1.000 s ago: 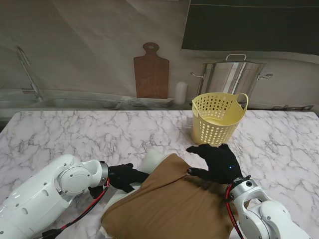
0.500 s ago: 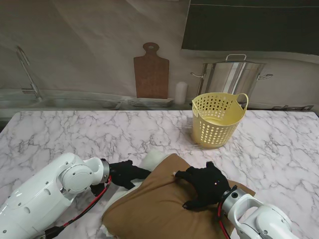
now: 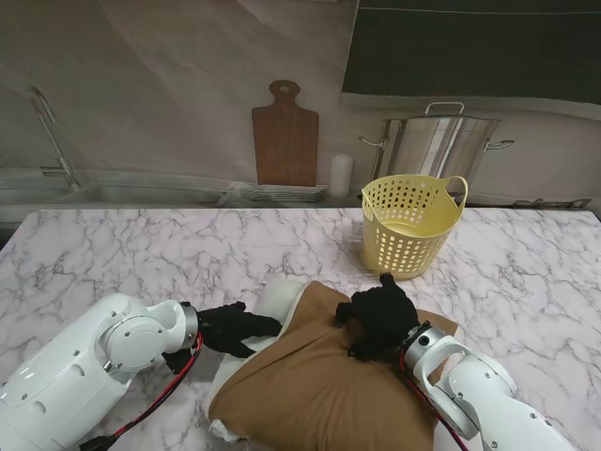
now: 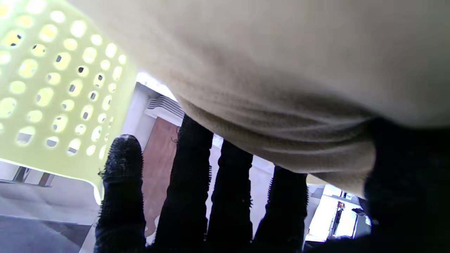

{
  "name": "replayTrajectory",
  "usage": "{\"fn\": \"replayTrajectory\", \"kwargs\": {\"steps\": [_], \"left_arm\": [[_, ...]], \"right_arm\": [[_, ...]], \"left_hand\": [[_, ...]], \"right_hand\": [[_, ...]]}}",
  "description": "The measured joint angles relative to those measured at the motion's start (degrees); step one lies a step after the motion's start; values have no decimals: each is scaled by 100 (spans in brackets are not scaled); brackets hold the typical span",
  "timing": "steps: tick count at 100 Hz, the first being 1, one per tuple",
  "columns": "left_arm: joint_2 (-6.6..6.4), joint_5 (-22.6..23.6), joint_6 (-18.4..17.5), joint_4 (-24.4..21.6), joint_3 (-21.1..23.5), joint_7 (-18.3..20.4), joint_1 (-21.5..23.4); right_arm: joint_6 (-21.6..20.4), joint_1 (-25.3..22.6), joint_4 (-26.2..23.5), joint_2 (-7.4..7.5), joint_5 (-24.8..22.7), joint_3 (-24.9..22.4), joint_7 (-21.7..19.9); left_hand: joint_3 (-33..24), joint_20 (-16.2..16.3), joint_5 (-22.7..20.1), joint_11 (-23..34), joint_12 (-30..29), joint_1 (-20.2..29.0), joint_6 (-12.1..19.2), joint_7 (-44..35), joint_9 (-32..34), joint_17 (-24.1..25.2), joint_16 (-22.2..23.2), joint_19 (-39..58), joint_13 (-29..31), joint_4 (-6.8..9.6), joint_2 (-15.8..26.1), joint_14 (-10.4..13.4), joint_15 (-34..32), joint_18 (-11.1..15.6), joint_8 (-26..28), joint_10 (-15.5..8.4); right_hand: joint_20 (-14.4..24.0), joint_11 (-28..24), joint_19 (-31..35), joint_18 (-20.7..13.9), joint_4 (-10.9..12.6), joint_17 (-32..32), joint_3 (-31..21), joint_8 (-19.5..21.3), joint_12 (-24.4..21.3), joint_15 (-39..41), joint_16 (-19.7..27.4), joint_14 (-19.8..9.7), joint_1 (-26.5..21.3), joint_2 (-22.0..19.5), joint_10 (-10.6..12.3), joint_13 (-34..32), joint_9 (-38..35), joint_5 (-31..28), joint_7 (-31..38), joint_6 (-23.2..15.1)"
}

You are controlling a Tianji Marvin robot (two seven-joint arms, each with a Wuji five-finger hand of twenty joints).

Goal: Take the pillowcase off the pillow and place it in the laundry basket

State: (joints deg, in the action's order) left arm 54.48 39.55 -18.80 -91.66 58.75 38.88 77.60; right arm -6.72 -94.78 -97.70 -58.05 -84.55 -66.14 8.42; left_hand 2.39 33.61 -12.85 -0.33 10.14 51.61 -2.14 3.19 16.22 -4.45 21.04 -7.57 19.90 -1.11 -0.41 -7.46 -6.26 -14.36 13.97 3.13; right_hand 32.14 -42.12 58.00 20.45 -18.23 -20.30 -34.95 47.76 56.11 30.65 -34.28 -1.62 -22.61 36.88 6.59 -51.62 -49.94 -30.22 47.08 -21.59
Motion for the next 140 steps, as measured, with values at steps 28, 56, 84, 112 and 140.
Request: {"fn": "replayTrajectory", "kwargs": {"steps": [28, 56, 84, 112, 140], "left_arm": [[-2, -30, -341, -480, 608, -74, 589], [-19, -355, -627, -892, 1021, -215, 1076], [-21, -733, -855, -1032, 1258, -331, 1366], [-73, -1104, -1110, -999, 1224, -260, 1441], [-107, -846, -606, -437, 549, -70, 778]], "right_arm": [[301, 120, 41, 15, 191, 52, -221], [529, 53, -32, 5, 221, 75, -356], [762, -44, -114, -18, 306, 64, -407], [1141, -81, -162, -46, 349, 131, -551], [944, -629, -452, -111, 469, -337, -133]], "left_hand": [[-60, 15, -2, 53, 12, 8, -248, -27, 138, -10, 5, 0, 121, 12, 0, -279, -53, -7, 0, 264], [-66, 16, -171, 63, 21, 45, -389, -273, 352, -16, 7, 0, 160, 12, 79, -581, -67, -12, 71, 536], [-68, 16, -205, 129, 91, -383, -458, -338, 511, -73, 9, 4, 247, 12, 269, -681, -69, -45, 136, 625], [-59, 16, -391, 220, 162, -552, -451, -485, 725, -76, 16, 4, 280, 12, 261, -825, -67, -86, 151, 711], [56, 16, -323, 189, 162, -517, -169, -424, 714, -76, 16, 4, 275, -50, 249, -415, -9, -80, 152, 324]], "right_hand": [[0, -12, 101, 0, 0, -19, 0, -160, 3, 2, 0, -90, 0, -74, -4, 0, 0, 0, 19, -5], [22, -60, 210, 0, 0, -63, -31, -307, 3, 137, -5, -94, -61, -113, -22, 0, -156, 0, 94, -5], [82, -198, 401, -42, 12, -119, 397, -650, -475, 337, -59, -57, -232, -452, -77, -17, -150, 0, 152, 136], [88, -264, 534, -54, 125, -209, 1044, -771, -800, 505, -105, 45, -233, -868, -131, -77, -215, -137, -285, 490], [88, 940, 382, -55, 1013, 151, 1102, -1092, -2108, -541, 391, 347, -135, -1584, -704, 547, 871, -195, -1942, 1153]]}}
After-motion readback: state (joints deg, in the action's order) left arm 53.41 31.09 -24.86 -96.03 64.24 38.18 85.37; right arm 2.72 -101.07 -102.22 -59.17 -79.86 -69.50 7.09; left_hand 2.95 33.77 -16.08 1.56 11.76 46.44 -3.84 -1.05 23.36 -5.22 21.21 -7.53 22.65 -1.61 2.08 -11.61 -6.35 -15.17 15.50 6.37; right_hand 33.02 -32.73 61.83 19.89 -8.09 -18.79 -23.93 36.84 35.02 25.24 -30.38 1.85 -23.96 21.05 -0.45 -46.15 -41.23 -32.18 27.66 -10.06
